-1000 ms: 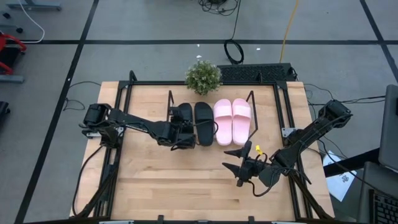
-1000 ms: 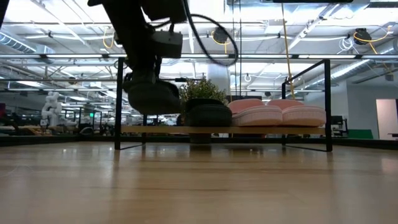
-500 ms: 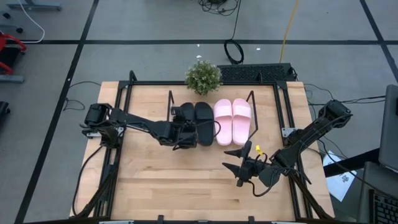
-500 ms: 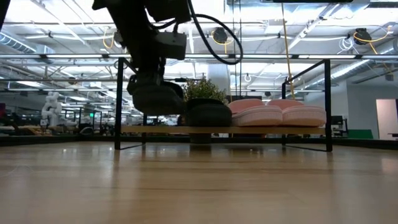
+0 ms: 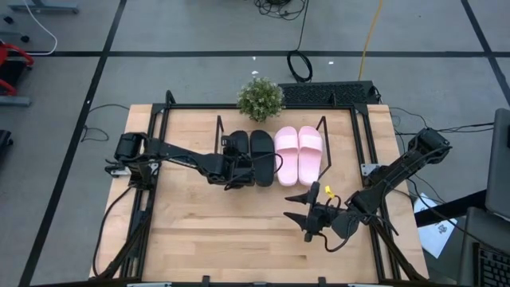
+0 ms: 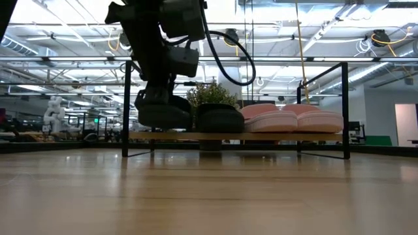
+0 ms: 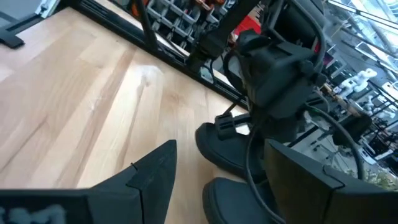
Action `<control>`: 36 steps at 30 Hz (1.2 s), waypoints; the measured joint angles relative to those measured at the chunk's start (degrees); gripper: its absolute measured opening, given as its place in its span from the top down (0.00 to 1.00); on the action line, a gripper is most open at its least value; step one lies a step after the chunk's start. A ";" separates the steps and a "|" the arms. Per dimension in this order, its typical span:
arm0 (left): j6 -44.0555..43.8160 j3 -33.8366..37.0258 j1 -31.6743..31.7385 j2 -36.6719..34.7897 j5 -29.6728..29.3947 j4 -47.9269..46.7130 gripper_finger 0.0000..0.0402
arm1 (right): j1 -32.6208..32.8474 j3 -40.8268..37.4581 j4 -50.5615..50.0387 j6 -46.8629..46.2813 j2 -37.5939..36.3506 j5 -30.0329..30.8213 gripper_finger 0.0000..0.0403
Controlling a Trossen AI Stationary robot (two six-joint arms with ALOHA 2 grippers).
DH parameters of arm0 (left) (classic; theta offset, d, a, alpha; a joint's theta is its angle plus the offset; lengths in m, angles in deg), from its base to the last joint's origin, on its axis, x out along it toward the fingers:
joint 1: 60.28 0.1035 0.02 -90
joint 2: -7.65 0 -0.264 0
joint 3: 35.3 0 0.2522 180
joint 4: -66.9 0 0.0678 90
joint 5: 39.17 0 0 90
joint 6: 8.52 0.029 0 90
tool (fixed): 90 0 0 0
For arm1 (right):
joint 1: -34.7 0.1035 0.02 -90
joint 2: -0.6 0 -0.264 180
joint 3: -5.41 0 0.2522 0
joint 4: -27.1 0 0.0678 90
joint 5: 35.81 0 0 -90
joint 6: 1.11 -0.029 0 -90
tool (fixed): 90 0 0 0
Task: Pick and place slides into the shelf
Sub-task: Put the black slides on the shelf
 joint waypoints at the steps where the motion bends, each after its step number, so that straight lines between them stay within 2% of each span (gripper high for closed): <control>1: 0.00 0.00 0.06 0.00 0.40 -0.04 0.99 | -0.04 0.00 0.04 0.15 0.00 0.02 0.44; 8: -1.07 0.00 1.21 0.00 1.49 0.04 0.99 | -0.04 0.00 0.18 0.11 0.00 0.02 0.44; 15: -1.19 0.00 2.38 -0.02 7.07 0.46 0.99 | -0.02 0.00 0.20 -0.02 0.00 0.00 0.44; 22: -2.18 0.00 2.34 -0.02 5.84 0.45 0.97 | -0.02 0.00 0.22 -0.18 0.00 0.00 0.44; 36: -5.35 0.00 1.14 -0.02 6.04 0.38 0.69 | -0.02 0.00 0.24 -0.28 0.02 -0.04 0.44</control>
